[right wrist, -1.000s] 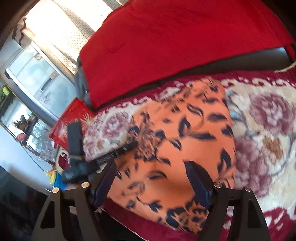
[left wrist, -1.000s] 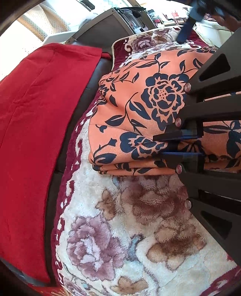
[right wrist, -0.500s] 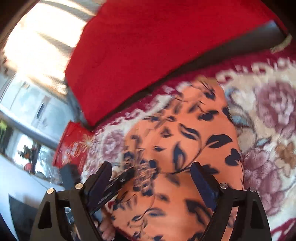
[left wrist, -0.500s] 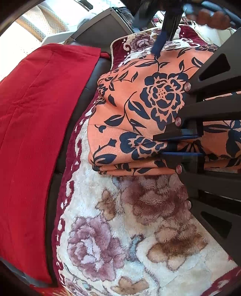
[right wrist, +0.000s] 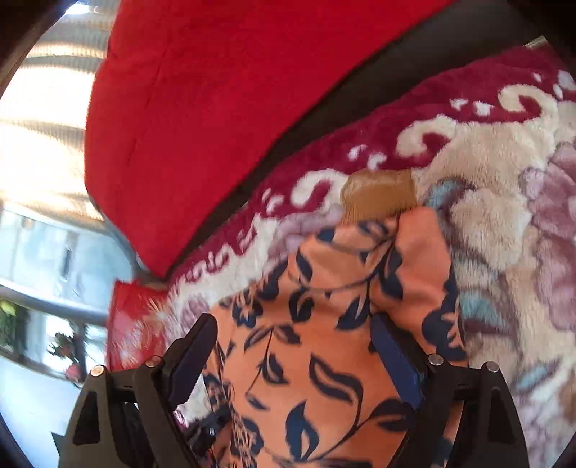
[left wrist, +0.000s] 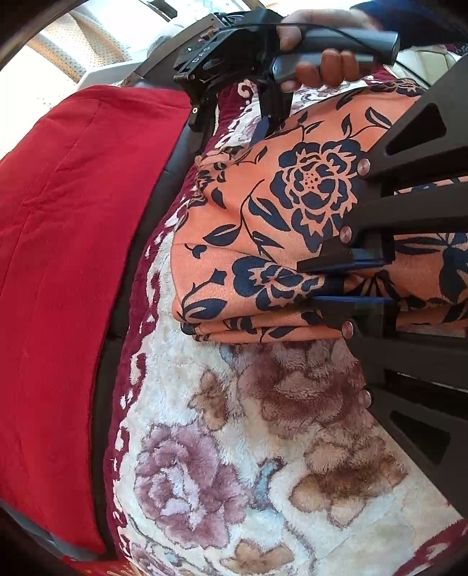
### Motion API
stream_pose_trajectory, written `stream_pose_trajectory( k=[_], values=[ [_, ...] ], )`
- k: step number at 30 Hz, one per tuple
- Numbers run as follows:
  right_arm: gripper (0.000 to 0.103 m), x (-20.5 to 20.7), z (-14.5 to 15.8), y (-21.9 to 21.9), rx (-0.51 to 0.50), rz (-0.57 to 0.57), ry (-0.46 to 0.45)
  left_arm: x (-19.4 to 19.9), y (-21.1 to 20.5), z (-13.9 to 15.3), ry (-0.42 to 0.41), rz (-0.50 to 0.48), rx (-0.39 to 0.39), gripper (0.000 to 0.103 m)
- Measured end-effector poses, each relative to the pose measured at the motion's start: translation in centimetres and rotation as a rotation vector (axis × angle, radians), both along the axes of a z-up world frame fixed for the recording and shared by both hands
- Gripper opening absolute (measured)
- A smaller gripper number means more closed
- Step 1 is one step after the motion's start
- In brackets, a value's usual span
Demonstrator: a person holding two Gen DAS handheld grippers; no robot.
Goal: Fold small clothes
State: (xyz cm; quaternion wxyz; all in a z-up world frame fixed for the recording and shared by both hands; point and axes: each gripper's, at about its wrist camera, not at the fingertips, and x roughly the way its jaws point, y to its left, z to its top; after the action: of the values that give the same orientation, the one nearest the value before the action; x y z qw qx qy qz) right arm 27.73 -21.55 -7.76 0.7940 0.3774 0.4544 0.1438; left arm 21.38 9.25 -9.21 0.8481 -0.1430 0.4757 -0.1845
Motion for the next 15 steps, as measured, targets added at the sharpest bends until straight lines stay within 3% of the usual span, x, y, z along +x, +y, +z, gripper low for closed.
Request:
stream_pose_trajectory(
  k=[4, 7, 10, 13, 15],
  values=[
    [0.089, -2.8, 2.5, 0.5, -0.052, 0.021, -0.055, 0.1, 0.1, -0.1, 0.005, 0.005, 0.000, 0.014],
    [0.089, -7.5, 3.8, 0.5, -0.045, 0.078, -0.098, 0.1, 0.0, -0.1, 0.001, 0.011, 0.005, 0.014],
    [0.089, -12.0, 2.6, 0.8, -0.004, 0.114, -0.080, 0.0, 0.0, -0.1, -0.001, 0.010, 0.005, 0.014],
    [0.089, -14.6, 1.6, 2.3, -0.112, 0.171, -0.114, -0.3, 0.2, 0.3, -0.010, 0.012, -0.006, 0.015],
    [0.089, -15.4, 2.3, 2.6, -0.142, 0.138, -0.110, -1.6, 0.6, 1.7, -0.061, 0.036, -0.003, 0.017]
  ],
)
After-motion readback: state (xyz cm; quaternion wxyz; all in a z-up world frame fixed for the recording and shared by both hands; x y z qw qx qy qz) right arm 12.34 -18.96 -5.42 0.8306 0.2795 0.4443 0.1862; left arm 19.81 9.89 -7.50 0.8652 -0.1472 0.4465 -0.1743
